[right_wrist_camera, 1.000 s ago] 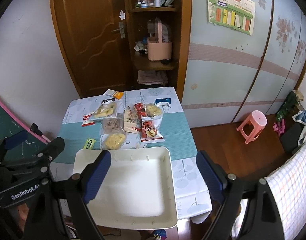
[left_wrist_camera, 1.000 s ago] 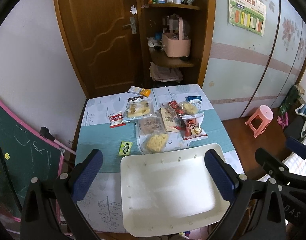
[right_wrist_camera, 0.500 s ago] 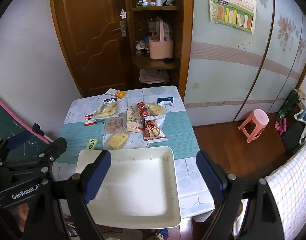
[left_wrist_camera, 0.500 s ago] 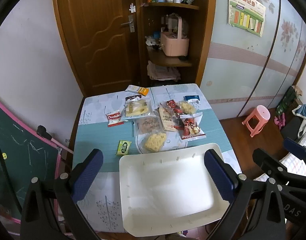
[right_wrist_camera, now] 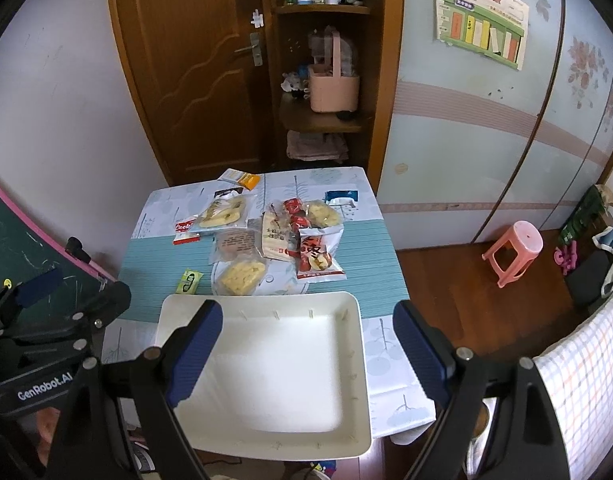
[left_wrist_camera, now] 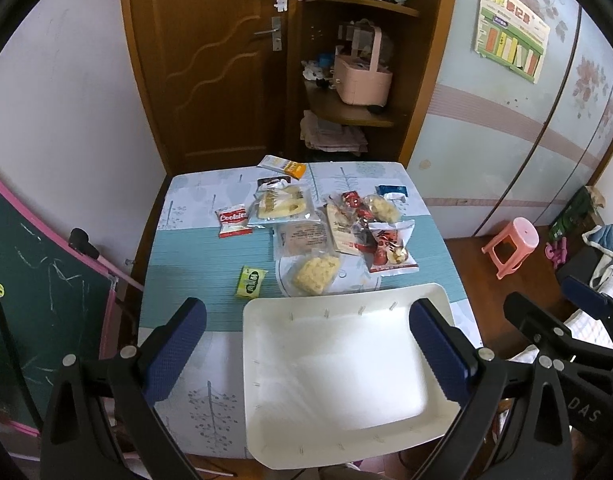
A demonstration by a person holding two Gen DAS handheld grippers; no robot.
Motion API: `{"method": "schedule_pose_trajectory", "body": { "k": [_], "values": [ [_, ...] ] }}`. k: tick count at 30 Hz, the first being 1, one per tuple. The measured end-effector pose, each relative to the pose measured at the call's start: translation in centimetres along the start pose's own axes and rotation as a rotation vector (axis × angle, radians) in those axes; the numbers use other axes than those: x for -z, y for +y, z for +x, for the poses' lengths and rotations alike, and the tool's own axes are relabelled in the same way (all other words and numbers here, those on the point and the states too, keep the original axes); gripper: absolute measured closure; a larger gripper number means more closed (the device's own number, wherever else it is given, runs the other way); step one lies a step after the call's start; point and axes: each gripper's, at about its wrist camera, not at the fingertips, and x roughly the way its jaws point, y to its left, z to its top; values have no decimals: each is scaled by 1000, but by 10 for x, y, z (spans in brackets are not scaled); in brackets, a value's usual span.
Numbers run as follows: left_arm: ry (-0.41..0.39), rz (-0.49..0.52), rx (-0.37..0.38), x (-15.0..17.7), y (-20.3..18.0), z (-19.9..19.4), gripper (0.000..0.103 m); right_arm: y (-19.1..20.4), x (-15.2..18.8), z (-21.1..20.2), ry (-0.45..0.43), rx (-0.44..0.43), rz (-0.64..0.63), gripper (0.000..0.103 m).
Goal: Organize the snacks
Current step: 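Reach the left tool to the green pastry packet while the right tool reaches the bagged bread roll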
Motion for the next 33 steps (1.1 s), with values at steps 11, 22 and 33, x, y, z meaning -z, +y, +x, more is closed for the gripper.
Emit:
{"method": "schedule_pose_trajectory", "body": {
  "k": [11, 22, 33],
  "values": [
    [-73, 30, -109, -27, 35, 22, 2, 19, -20, 25, 19, 4, -32, 15],
    [33, 14, -246, -65, 127, 130, 2, 38, -48, 115, 158, -62, -28, 15],
    [301, 8, -108, -38, 140, 262, 2, 71, -59, 251, 393, -86, 56, 16]
  ]
}}
